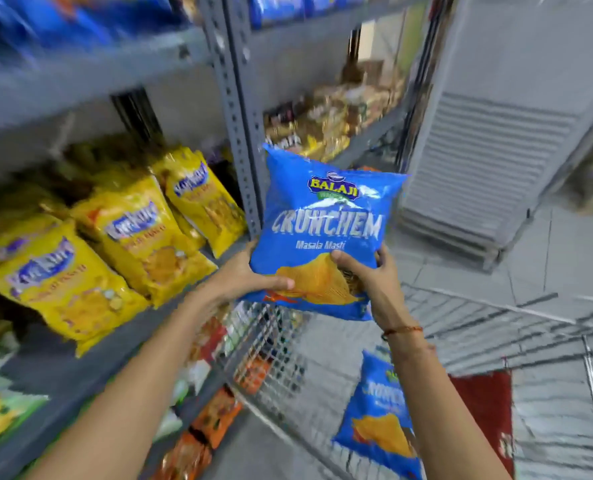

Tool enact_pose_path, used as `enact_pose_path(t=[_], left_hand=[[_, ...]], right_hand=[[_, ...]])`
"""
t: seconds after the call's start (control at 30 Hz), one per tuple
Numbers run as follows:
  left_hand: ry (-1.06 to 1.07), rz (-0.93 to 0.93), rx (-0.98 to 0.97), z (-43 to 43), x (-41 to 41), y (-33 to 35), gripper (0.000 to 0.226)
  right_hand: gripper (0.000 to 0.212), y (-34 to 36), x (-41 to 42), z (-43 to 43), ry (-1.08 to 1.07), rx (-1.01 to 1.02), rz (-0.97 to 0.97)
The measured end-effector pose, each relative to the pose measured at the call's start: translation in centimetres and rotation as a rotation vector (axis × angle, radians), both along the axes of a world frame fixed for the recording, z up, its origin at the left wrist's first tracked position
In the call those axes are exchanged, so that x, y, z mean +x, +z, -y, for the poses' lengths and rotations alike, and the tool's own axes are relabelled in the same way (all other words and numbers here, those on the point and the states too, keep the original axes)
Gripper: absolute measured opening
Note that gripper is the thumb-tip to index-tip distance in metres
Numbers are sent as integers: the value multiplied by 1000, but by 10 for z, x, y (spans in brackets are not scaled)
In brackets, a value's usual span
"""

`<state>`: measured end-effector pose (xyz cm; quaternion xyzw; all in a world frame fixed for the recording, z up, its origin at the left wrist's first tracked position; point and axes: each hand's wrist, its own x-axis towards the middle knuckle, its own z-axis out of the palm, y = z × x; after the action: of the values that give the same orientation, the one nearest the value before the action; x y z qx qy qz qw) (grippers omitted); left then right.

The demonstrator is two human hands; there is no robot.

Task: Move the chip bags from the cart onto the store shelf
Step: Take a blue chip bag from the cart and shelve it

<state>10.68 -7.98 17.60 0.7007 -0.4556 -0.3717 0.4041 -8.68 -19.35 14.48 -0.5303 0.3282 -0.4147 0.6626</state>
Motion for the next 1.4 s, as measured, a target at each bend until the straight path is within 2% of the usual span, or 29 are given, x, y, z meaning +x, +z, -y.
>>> enact_pose_path(t=[0.17,0.2,0.33,0.47,0.57,0.63,0.7,0.77,0.83,0.9,0.93,0.97,1.03,1.07,1.27,1.4], left_hand=[[86,84,-272,-39,-1,118,121],[121,108,-330,-51,1,139,120],[220,188,-587,-100,9,212,91],[357,222,-725,-145,24,267,88],[456,244,-785,-175,43,294,79],[527,245,-819,-192,59,304,80],[603,234,-830,-205,76,308,79],[678,232,-810,-216,95,308,77],[739,240,-775,-226,112,304,81],[786,230,-713,-233,127,299,96],[802,227,-692,-235,134,297,96],[818,228,-678,-237,140,295,90],[847,223,-645,-237,151,293,76],[854,233,-625,-237,156,291,73],[812,286,-533,-234,171,277,83],[851,262,-553,-225,184,264,72]], right_hand=[[44,121,19,-18,68,-213,173],[48,144,26,-25,93,-240,218],[47,222,57,-54,196,-370,345],[66,286,99,-83,289,-473,417],[55,326,137,-103,371,-554,464],[60,345,165,-114,434,-576,453],[77,355,195,-123,493,-591,402],[104,359,220,-132,566,-545,342],[112,358,246,-139,599,-519,319],[103,352,269,-142,607,-514,306],[96,350,279,-143,616,-514,297],[81,347,287,-143,619,-513,301],[38,342,301,-143,615,-512,314],[32,338,309,-141,611,-516,318],[43,318,336,-136,618,-498,279],[70,315,345,-135,573,-496,214]])
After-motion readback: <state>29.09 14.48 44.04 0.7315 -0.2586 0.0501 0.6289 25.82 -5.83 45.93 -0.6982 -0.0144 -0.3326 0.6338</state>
